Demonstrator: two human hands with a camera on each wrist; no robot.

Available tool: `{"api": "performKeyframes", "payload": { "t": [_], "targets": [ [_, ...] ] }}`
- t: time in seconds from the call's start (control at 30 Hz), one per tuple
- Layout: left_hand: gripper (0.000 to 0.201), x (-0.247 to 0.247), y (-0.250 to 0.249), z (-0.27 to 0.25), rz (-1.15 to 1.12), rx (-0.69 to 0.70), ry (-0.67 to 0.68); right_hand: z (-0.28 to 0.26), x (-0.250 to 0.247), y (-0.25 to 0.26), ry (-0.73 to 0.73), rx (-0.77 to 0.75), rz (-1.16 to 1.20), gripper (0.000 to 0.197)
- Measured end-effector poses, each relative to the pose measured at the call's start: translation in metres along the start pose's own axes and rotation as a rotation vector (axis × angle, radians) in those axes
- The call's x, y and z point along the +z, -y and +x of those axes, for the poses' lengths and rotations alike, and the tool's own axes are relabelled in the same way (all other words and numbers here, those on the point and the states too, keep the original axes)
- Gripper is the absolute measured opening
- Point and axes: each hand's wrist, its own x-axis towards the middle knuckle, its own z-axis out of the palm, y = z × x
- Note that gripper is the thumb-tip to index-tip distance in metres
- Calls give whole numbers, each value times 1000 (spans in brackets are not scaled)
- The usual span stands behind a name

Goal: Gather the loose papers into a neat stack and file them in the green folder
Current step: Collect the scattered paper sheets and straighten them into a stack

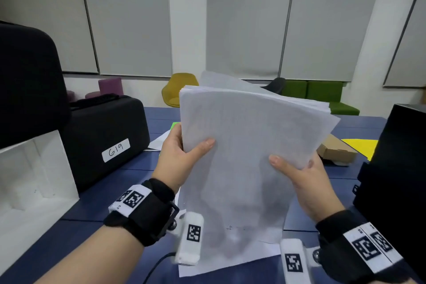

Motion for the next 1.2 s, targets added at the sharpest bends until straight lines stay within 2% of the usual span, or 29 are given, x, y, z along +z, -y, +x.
{"api": "performKeyframes", "payload": {
  "t": [0.03,0.13,0.23,0.37,0.5,0.63,0.7,0.8,0.97,1.2],
  "targets": [
    [60,-1,2,1,14,-17,5,0,2,0,4,12,-21,52],
    [29,5,-2,5,77,3,-19,7,8,3,-20,6,-96,28],
    [32,13,-16,9,73,69,-40,13,18,14,-22,-13,-117,23],
    [40,19,-31,11,-28,78,-19,20,22,26,11,-20,-58,31],
    [57,13,-15,10,-54,-10,-19,19,22,22,43,21,-42,42],
    [42,7,11,0,-65,-120,-72,13,19,10,59,53,-55,40],
    [34,5,23,-5,-85,-174,-85,11,17,7,50,55,-49,45],
    [33,6,31,-7,-124,-215,-65,13,17,11,33,35,-50,56],
    [24,13,23,-2,-89,-154,-56,23,21,34,20,-44,-111,60],
    [40,24,-21,11,-59,31,-124,29,25,54,20,-120,-130,42]
  ]
}}
